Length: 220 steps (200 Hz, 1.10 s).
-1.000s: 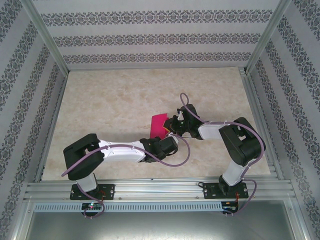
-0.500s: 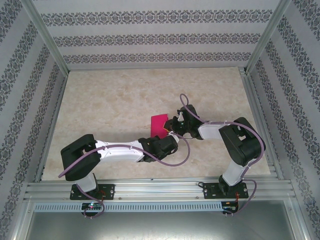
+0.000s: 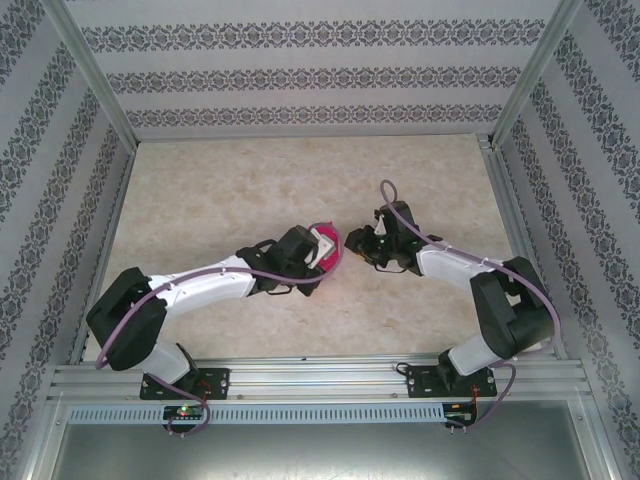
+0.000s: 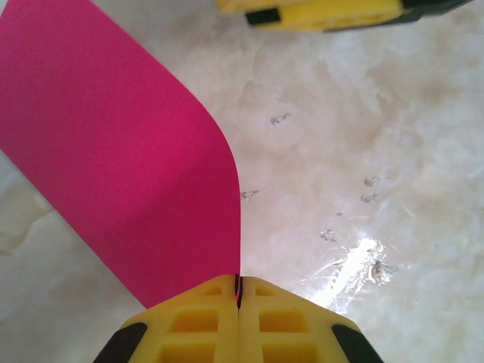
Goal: Fold a paper plane with a square sheet of paper (pick it up from the middle)
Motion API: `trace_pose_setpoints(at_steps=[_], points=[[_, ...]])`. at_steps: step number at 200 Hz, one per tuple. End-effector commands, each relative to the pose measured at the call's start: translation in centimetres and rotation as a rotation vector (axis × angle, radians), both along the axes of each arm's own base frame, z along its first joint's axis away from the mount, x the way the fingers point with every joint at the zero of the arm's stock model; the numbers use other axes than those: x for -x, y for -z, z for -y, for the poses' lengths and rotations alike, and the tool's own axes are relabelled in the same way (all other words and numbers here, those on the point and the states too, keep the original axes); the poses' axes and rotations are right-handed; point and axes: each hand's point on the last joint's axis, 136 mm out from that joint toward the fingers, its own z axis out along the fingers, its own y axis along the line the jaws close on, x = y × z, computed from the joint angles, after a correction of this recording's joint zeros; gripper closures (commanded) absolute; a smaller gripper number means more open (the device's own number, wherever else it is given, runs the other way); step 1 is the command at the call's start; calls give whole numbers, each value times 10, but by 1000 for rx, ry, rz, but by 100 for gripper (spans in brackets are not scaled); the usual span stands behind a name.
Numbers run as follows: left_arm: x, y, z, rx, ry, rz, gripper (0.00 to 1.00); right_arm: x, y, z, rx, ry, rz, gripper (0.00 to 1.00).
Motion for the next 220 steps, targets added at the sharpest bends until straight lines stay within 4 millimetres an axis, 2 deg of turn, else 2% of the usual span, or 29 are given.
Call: trace_pose_setpoints(at_steps=[1, 38, 70, 112, 148, 172, 195, 220], points=[[17, 3, 13, 139, 65, -158, 100, -4, -16, -1, 29, -50, 63, 72], [13, 10, 9, 225, 42, -264, 100, -13, -33, -28, -20, -121, 110, 83], [10, 15, 5, 265, 19, -304, 100, -19, -24, -46, -11, -153, 101, 87], [7, 19, -1, 277, -6, -325, 100, -27, 6, -55, -13, -154, 25, 89], [4, 22, -3, 280, -10, -342, 100, -30, 19, -68, -22, -214, -1, 88], [3, 25, -3, 276, -14, -356, 100, -28, 32, -65, 53, -234, -22, 88], [0, 26, -4, 275, -21, -361, 100, -24, 52, -54, 166, -259, -62, 88], [-4, 26, -5, 271, -30, -371, 99, -22, 65, -49, 210, -279, -77, 88]])
